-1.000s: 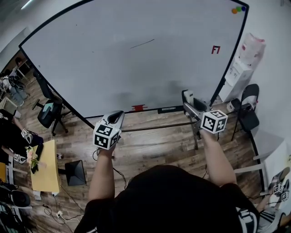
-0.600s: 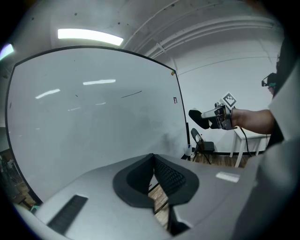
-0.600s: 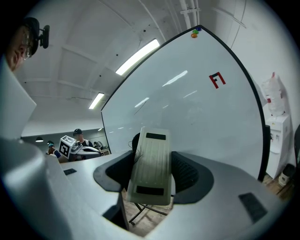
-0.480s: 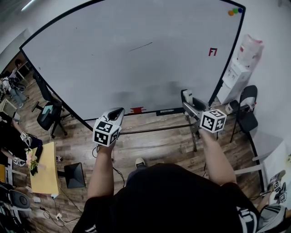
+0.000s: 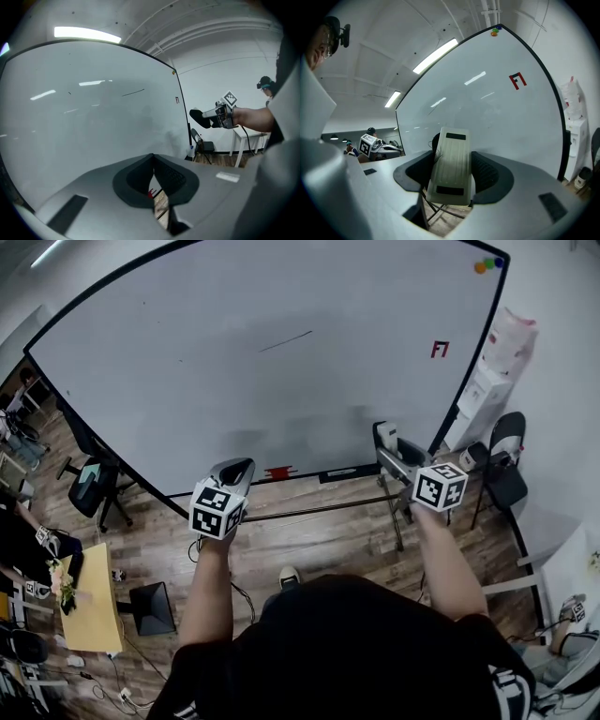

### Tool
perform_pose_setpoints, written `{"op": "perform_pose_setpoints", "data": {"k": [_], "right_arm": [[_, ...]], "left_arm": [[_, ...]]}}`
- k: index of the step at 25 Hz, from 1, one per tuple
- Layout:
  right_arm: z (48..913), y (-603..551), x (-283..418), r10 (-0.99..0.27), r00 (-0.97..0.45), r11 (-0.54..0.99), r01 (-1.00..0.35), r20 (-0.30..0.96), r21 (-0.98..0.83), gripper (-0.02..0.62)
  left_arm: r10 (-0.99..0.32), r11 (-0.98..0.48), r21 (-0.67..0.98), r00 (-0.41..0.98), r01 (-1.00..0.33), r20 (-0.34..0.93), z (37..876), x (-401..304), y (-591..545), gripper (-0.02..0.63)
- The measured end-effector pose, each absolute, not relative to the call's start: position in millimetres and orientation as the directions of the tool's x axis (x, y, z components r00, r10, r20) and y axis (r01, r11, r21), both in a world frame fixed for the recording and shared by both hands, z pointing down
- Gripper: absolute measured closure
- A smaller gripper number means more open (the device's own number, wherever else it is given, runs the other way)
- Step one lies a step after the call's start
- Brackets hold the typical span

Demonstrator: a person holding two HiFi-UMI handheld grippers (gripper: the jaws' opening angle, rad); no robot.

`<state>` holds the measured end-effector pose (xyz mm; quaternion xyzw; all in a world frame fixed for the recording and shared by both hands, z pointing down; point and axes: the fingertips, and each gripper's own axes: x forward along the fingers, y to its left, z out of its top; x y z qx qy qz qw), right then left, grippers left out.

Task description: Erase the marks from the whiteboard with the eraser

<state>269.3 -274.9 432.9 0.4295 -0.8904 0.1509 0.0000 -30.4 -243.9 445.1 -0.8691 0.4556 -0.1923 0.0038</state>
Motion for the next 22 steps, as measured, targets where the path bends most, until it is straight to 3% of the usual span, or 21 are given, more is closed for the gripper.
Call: {"op": "perform_pose_setpoints", "data": {"k": [22], "right_arm": [[426.2, -320.2, 218.8, -0.767, -0.628, 0.582, -0.768, 0.136, -0.267, 0.345]], "left_arm": [[-0.792, -0.591, -0.187, 0.52, -0.785, 0.321, 445.6, -73.0, -293.1, 0.595]]}}
